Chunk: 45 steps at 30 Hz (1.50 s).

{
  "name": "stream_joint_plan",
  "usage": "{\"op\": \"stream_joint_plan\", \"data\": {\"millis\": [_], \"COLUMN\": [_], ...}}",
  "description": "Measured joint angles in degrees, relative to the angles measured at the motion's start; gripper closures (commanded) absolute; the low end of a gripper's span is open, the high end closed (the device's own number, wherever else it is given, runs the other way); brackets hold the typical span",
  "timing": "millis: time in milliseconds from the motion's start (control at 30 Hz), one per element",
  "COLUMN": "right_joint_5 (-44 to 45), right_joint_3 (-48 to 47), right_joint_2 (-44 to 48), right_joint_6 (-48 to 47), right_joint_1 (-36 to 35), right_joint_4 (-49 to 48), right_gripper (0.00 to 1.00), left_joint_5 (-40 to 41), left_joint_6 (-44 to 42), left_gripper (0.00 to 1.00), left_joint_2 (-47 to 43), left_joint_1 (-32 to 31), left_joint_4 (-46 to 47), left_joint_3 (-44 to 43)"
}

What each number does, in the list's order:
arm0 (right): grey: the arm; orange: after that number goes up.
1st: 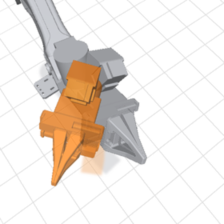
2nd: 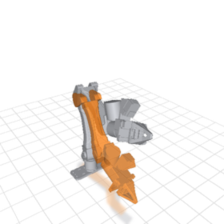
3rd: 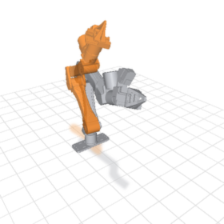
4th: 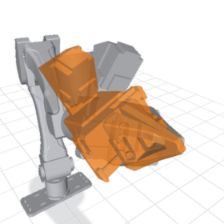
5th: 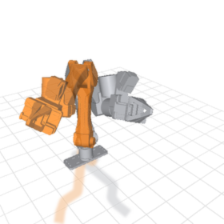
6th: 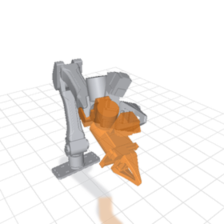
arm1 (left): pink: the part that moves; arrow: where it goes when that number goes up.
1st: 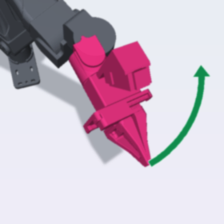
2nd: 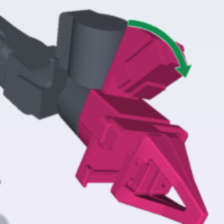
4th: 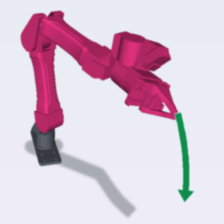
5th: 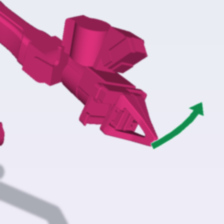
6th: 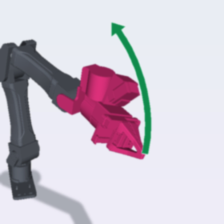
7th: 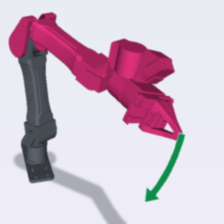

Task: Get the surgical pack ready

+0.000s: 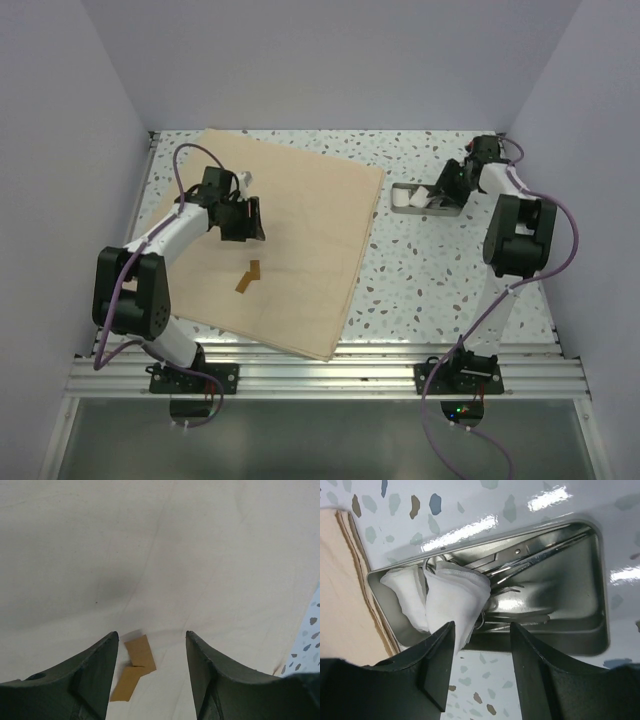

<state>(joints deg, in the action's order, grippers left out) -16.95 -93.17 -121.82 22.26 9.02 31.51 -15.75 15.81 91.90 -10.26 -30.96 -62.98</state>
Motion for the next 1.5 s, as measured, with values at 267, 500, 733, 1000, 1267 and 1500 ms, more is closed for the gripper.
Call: {"op": "stream_joint_plan", "data": {"millis": [267, 500, 733, 1000, 1267, 1500], "right_joint_5": [9.01, 8.37, 2.91, 1.14, 0.48, -0.11], "right_joint_3": [-4.24, -4.83, 1.86, 6.16, 6.56, 7.06], "right_joint_2": [9.11, 16.90, 19.82, 20.46, 22.51, 22.51], "right_joint_6": [1.31, 1.33, 1.11, 0.37, -0.55, -0.72], "right_joint_1": [-4.44, -21.18, -32.81, -32.00, -31.98, -31.98], "right_joint_4": [7.80, 9.64, 9.79, 10.01, 9.62, 9.55], "right_gripper": [0.48, 0.48, 0.48, 0.48, 0.48, 0.48], "left_joint_5": [9.27, 12.70, 13.07, 10.05, 9.07, 8.24], "left_joint_6": [1.75, 2.67, 0.76, -2.51, -3.67, -4.59], "left_gripper": [0.43, 0.56, 0.62, 0.57, 0.59, 0.67], "left_joint_2": [-4.85, -8.76, -8.70, -5.70, -0.37, 0.87], "left_joint_1": [-3.13, -4.44, -4.44, -4.26, -3.78, -3.69], "left_joint_4": [-5.42, -8.15, -8.98, -8.33, -7.69, -7.13], "left_joint_3": [2.12, 5.20, 9.22, 9.42, 9.44, 9.46]}}
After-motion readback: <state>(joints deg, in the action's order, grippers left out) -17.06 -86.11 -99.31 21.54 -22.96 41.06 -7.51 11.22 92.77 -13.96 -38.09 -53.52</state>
